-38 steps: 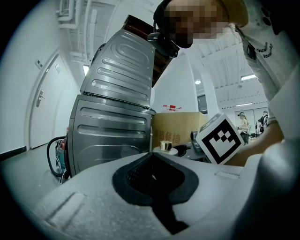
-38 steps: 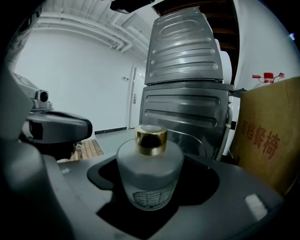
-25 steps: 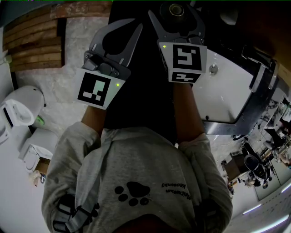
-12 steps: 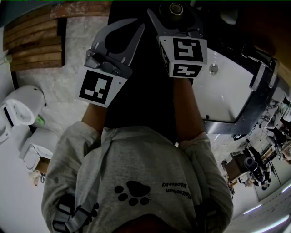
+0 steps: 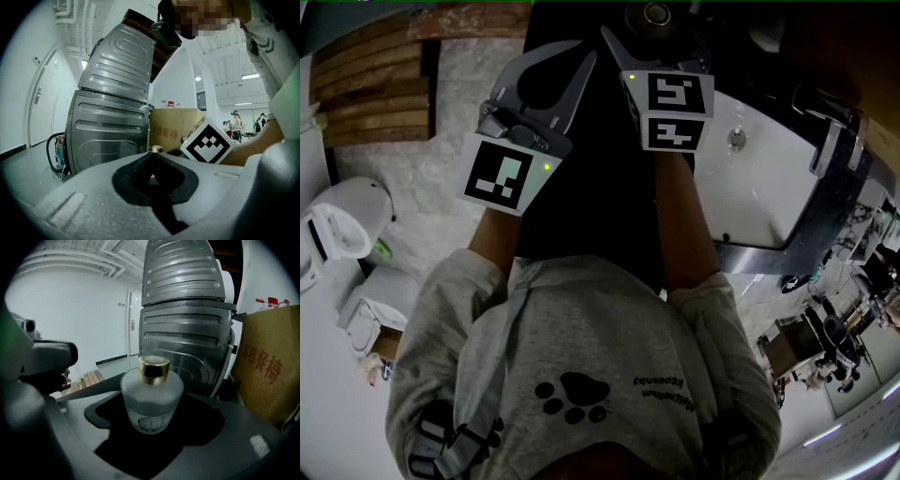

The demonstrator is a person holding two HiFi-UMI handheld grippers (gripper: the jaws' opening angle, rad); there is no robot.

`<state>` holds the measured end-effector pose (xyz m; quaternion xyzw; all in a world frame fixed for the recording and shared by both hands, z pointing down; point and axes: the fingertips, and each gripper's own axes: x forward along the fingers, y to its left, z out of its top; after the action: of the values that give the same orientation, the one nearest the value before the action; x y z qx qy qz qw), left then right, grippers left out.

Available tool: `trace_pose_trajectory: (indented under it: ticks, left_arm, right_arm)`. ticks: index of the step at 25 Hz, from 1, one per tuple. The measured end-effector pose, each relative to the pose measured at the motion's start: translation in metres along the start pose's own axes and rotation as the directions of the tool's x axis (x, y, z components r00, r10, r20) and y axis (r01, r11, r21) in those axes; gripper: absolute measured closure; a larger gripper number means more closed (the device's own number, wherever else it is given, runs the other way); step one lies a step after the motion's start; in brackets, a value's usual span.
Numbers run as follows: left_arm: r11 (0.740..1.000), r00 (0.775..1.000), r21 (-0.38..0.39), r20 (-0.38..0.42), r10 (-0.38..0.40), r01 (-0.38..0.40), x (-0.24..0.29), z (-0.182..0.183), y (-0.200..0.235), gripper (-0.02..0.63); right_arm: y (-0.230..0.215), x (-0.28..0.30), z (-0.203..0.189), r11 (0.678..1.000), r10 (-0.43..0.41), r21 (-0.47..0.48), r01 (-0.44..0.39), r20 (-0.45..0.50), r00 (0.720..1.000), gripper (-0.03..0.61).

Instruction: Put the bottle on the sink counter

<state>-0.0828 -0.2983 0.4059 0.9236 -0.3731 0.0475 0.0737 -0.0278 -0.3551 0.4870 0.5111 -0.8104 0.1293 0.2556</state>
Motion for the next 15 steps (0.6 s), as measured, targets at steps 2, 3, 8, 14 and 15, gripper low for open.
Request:
trace_pose_trajectory:
  ticks: [2,3,8,14,15]
  left_arm:
    - [1.000,1.000,0.003,0.002,0.000,0.000,-0.004,0.002,-0.002,0.612]
    - [1.000,1.000,0.003,0.004,0.000,0.000,-0.007,0.002,-0.004,0.612]
    - [1.000,1.000,0.026,0.002,0.003,-0.003,-0.021,0.008,-0.016,0.612]
    - [0.999,1.000,0.050,0.023,0.016,-0.017,-0.044,0.027,-0.038,0.612]
    - [0.998,0.999,0.054,0.030,0.019,-0.020,-0.050,0.031,-0.042,0.612]
  right_arm:
    - [0.001,-0.007,-0.007,1.000,-0.012,0.006,0.012,-0.014,1.000,0.193]
    - [0.001,-0.012,-0.010,1.000,-0.019,0.008,0.019,-0.019,1.000,0.193]
    - [0.001,-0.051,-0.011,0.997,-0.069,0.027,0.069,0.010,0.998,0.200]
    - [0.009,-0.109,0.001,0.994,-0.102,0.054,0.097,0.102,0.990,0.420]
    - [0.011,-0.119,0.004,0.993,-0.109,0.056,0.103,0.118,0.987,0.461]
